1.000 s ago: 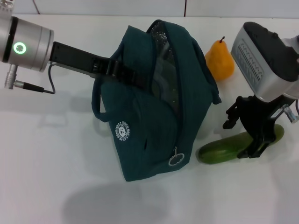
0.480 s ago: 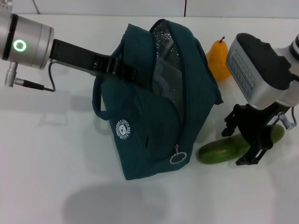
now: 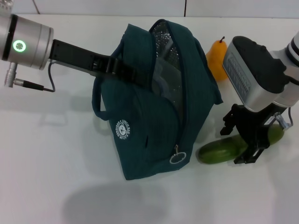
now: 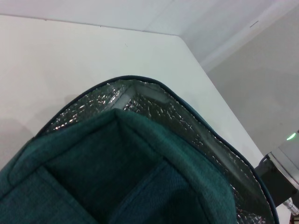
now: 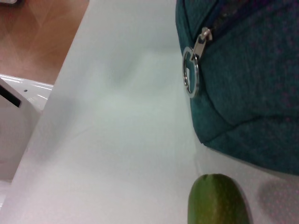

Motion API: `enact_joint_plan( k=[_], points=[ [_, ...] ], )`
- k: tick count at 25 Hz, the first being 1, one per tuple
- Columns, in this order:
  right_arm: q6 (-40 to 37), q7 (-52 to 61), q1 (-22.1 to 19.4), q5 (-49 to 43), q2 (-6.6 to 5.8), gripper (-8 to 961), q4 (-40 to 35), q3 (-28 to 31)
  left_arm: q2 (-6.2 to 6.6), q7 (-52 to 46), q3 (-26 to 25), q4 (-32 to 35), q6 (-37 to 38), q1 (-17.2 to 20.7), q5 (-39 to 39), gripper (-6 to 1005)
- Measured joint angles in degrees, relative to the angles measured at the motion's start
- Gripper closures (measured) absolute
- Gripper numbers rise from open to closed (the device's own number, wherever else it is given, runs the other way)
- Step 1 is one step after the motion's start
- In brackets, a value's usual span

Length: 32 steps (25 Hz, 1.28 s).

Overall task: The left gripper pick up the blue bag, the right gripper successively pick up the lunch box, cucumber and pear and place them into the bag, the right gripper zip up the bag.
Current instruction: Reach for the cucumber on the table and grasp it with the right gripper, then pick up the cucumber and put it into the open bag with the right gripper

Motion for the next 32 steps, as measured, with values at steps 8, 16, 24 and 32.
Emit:
enact_joint_plan(
  k=[8,16,24,32],
  points=[
    [1.8,1.2,-0.1,0.1,0.0,200,0.5,-3.0,0.0,0.5,-0.1,0.0,0.0,0.3,0.0,961],
    [3.3,2.2,-0.4,0.7,0.0,203,0.5,-4.5,0.0,0.7,-0.1,0.0,0.0,0.6,0.0,961],
    [4.0,2.9,0.0,0.7,0.0,312,0.9,-4.9,-0.14,0.8,-0.1,0.0,0.1,0.7,0.0,961],
    [3.3,4.6,0.0,0.2,-0.12,367,-0.4,-5.1,-0.22,1.3,-0.6,0.0,0.3,1.1,-0.6,961]
  ],
)
